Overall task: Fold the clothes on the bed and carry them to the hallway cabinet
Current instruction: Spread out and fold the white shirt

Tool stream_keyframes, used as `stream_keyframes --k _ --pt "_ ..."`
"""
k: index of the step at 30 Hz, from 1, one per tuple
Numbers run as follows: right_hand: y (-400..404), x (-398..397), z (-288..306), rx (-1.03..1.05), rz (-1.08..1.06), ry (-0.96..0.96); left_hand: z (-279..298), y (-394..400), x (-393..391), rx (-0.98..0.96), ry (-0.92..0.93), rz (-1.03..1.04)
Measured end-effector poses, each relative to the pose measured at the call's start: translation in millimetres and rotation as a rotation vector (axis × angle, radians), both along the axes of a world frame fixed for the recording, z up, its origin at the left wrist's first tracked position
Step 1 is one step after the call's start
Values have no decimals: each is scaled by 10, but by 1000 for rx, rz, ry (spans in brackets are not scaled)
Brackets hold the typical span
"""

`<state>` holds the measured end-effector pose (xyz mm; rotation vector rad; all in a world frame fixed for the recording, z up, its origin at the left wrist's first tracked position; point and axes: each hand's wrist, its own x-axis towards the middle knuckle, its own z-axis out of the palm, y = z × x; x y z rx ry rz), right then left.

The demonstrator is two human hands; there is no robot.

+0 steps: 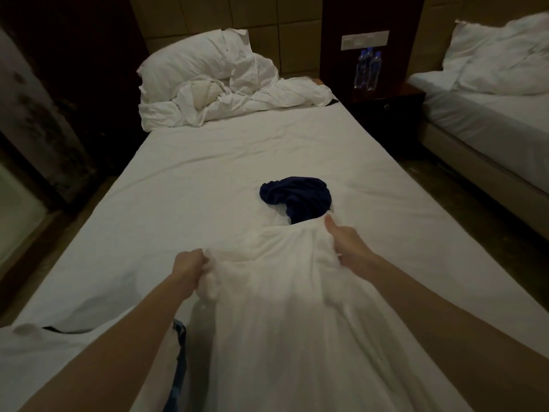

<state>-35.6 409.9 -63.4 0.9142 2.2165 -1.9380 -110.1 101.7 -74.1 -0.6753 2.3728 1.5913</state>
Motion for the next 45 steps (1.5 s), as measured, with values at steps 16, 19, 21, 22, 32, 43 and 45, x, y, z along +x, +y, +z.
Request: stream_keyframes --k 16,19,21,22,32,43,45 --pt "312 1013 -377 355 92 256 239 1222 348 442 -103 -306" --pt "393 1348 -575 551 198 142 110 1118 622 267 -37 -320" --pt "358 1595 -701 598 232 41 -53 942 852 -20 10 -398" --pt "319 1727 -750 619 253 -21 -131 826 998 -185 27 -464" --pt "-178 3137 -829 831 232 -346 -677 98 2946 -645 -110 -458" --pt "-613 3874 -850 786 137 116 -632 -224 3640 -444 27 -772" --pt "-703 3910 -831 911 139 102 -578 -194 3676 -423 -8 -763"
